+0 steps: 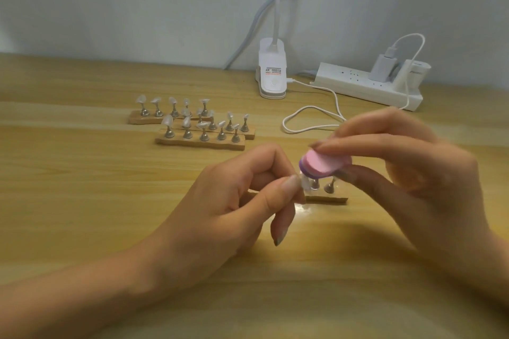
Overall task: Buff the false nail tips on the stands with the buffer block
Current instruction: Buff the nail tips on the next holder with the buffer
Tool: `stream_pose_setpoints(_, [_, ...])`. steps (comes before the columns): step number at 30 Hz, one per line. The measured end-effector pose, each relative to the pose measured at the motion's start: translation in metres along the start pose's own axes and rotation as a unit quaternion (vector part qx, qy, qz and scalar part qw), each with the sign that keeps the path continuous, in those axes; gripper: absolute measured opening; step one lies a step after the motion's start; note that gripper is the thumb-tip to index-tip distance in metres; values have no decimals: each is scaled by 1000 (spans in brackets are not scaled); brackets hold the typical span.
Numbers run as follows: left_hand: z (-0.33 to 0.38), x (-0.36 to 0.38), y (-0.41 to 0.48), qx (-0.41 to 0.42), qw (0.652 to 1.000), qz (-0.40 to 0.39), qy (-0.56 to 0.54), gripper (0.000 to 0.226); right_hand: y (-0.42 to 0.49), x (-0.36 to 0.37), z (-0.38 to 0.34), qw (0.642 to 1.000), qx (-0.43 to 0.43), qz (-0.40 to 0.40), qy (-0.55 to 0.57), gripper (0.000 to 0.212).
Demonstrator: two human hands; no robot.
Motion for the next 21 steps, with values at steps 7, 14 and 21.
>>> stream_pose_setpoints(7, [1,1,0,2,1000,1,1,21,0,0,5,1000,12,12,6,21])
stream_pose_setpoints(14, [1,1,0,5,1000,-18,-23,17,-4,-3,14,990,66,65,107,22])
stream_pose_setpoints(21, [-1,2,1,5,1000,-22,-19,18,0,6,3,995,32,28,95,23])
Point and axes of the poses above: each hand's wrist, its own y-axis towards the middle knuckle, its own x-axis out of the palm, z = x × y, the point moved 6 cm from there along y, towards the middle knuckle, and after that the axes turned 14 degrees about -x, right-handed, at the moved point
